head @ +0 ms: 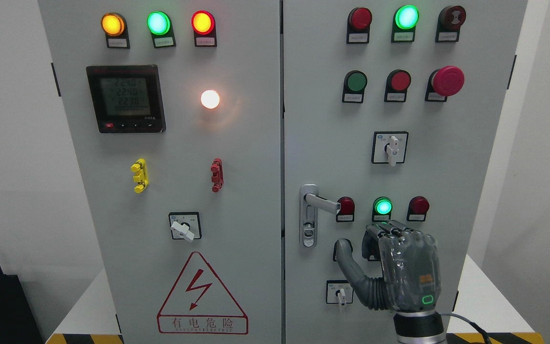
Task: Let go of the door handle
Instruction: 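Open the right hand fingers and let go of the handle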
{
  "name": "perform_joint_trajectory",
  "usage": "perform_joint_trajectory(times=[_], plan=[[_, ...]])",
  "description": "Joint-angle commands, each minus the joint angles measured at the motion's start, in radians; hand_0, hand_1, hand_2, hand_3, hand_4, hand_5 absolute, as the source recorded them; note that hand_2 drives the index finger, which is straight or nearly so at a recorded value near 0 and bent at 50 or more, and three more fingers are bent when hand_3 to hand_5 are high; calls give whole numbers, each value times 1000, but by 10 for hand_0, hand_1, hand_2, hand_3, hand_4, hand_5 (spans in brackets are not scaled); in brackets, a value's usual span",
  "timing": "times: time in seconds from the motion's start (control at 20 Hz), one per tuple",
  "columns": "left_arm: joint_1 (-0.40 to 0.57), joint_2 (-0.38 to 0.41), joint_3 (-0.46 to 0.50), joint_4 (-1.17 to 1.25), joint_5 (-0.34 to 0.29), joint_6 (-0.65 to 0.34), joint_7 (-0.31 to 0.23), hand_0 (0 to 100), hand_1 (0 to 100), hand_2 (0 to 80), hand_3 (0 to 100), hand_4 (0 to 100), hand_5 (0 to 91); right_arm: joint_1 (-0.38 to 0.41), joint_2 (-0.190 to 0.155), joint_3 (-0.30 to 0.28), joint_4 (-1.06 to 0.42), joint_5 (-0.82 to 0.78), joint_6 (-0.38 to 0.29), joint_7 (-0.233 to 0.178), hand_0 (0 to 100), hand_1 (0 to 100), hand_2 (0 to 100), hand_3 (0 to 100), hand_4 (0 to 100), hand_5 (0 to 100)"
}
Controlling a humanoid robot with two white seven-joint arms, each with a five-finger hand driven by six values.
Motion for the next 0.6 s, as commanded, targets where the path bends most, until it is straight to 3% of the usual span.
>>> perform_joint_trajectory(times=[0.0, 0.1, 0.15, 0.25, 0.55], plan=[[0, 0, 11, 17, 0, 1, 1, 120, 389, 0, 0, 0, 0, 22, -248, 12, -54, -168, -65, -7, 474, 169, 500, 822, 680, 585], [0, 0, 11, 17, 0, -1, 1, 120, 389, 0, 0, 0, 0, 12, -269, 12, -54, -222, -94, 7, 472, 157, 406, 643, 501, 376], [0, 0, 11, 17, 0, 1, 1, 120, 389, 0, 0, 0, 0, 0, -275, 12, -54, -227, -100, 7, 471, 154, 386, 617, 479, 358], [0, 0, 11, 17, 0, -1, 1, 120, 389, 0, 0, 0, 0, -21, -291, 12, -52, -230, -108, 19, 465, 157, 328, 461, 309, 192], [0, 0, 11, 17, 0, 1, 1, 120, 389, 0, 0, 0, 0, -35, -294, 12, -52, -258, -157, 84, 455, 161, 180, 273, 146, 5]])
